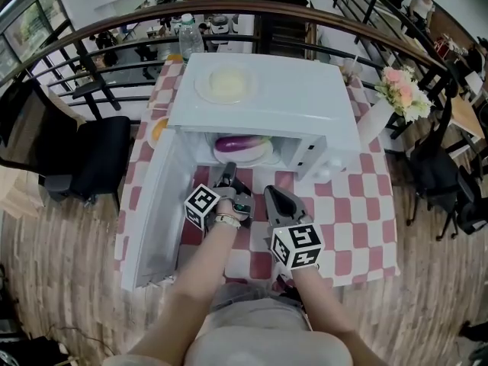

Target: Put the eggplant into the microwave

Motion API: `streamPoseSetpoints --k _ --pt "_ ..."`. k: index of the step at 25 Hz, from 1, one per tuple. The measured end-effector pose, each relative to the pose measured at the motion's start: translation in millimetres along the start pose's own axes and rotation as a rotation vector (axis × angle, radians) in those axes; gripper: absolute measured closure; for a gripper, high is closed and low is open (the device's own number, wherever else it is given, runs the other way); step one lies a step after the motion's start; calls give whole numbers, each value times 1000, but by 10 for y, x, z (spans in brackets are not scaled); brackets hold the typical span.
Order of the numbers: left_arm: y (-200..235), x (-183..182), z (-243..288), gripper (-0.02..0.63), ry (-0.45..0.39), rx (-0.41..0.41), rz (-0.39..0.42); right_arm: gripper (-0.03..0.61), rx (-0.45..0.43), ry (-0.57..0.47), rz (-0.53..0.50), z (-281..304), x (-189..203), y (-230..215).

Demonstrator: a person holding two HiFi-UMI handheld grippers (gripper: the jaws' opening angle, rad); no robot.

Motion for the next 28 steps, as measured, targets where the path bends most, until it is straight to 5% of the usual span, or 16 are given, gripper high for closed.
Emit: streamPoseSetpoints --k 11,28 --pt "-10 -32 60 597 -42 -153 10 554 2 17 21 4 58 -21" --pt "13 -101 121 553 -110 -218 -18 554 -6 36 30 69 112 -54"
Point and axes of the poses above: the fingertips, and each gripper's own axes: z forward along the fingers, y to its left, x out of its underside, the point moved 3 cm from there along -z, backward along the fingers, and after that the axes turned 10 degrees about y, right-handed, at the moved point
